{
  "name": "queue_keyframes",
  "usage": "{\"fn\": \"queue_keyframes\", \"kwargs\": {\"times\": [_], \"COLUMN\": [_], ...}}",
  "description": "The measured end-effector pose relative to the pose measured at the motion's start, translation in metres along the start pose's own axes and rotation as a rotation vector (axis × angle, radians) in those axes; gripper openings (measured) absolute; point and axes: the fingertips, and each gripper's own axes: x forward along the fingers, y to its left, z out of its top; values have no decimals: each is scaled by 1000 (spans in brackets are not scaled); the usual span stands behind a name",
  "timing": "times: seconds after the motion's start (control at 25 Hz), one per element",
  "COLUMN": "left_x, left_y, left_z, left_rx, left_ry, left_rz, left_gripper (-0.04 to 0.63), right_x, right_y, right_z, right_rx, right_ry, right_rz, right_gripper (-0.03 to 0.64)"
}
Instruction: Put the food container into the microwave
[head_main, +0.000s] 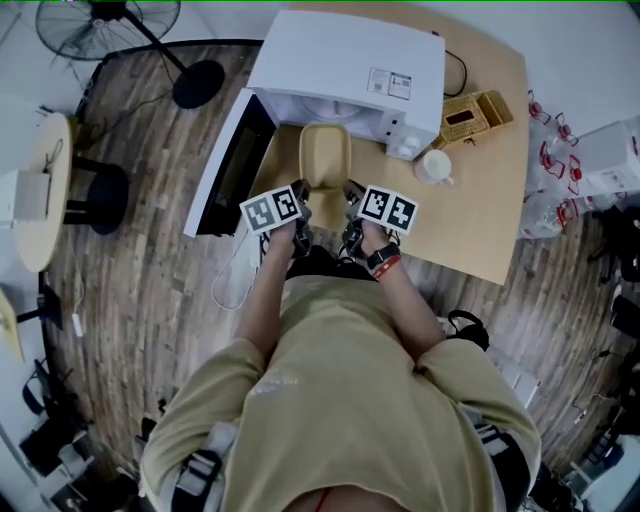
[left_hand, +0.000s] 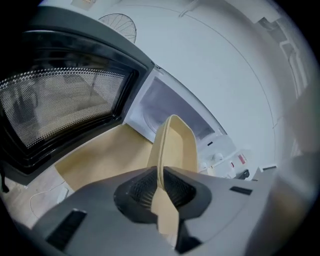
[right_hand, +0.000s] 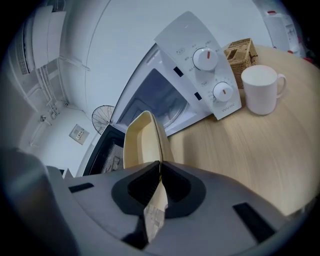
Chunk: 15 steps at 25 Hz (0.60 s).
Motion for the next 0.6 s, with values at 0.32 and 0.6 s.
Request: {"fn": "queue_keyframes", "kwargs": {"times": [0.32, 0.6], "left_x": [28, 61], "left_y": [10, 5], "left_z": [54, 76], "left_rx": [-43, -49], "left_ry": [-1, 44], "left_rz": [-48, -107], "left_gripper": [52, 52], "right_x": [38, 55], "right_y": [18, 10], "right_z": [38, 68], "right_rx": [21, 48], "right_ry": [-26, -63], "right_rz": [-13, -70], "right_gripper": [37, 37]}}
